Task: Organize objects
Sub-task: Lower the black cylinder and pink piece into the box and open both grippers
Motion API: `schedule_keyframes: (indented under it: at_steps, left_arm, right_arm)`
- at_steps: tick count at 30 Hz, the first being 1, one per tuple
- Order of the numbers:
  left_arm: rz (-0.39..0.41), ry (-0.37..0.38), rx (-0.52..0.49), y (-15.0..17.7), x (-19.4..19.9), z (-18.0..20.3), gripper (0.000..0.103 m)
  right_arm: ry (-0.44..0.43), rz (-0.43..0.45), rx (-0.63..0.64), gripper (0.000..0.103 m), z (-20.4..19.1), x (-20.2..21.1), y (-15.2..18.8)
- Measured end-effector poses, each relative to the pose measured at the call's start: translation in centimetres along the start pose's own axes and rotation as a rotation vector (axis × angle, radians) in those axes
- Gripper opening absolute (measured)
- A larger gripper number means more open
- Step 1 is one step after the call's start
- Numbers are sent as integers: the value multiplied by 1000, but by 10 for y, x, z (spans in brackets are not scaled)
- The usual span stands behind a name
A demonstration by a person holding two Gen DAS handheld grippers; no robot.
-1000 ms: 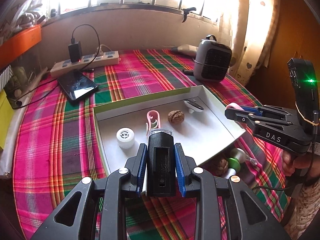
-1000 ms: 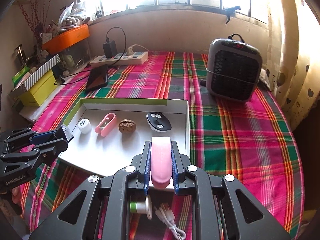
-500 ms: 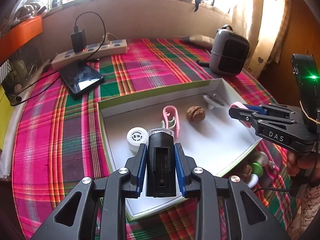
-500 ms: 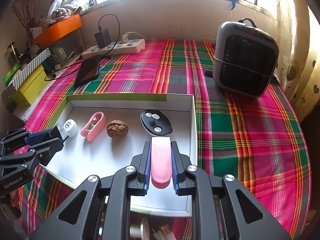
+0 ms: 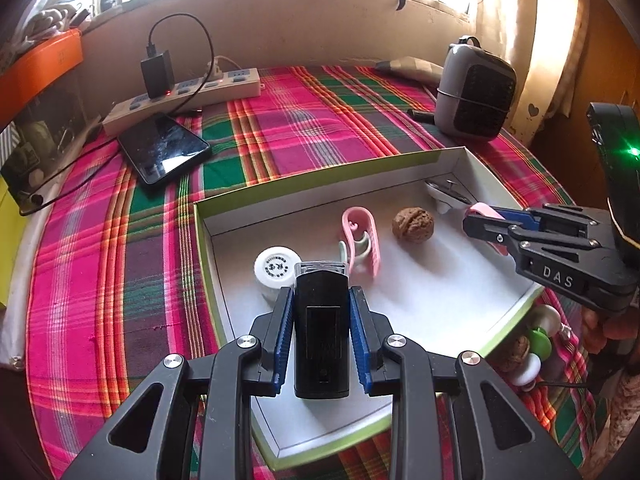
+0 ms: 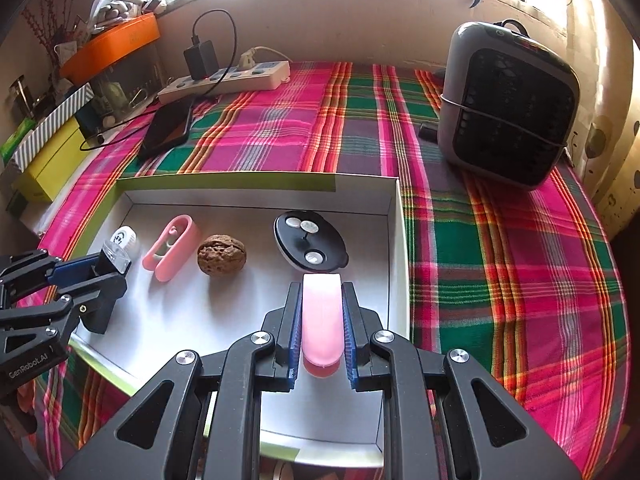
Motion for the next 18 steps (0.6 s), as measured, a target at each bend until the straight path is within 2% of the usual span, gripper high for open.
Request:
schedule_keyframes:
  at_steps: [18]
  left_arm:
    - [-7, -34, 4, -10, -14, -6, 25]
  right_arm:
    - [34, 24, 44, 18, -5, -12, -13]
Point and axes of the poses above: each gripper's, at about its wrist camera, not at the fingertips, and x roughly against the way its jaws point, z to its right, y to its underside, the point moved 8 cm from there along -x, roughly the way its jaws point, and after that the axes turned 3 degrees about -x, right-handed, at the moved point
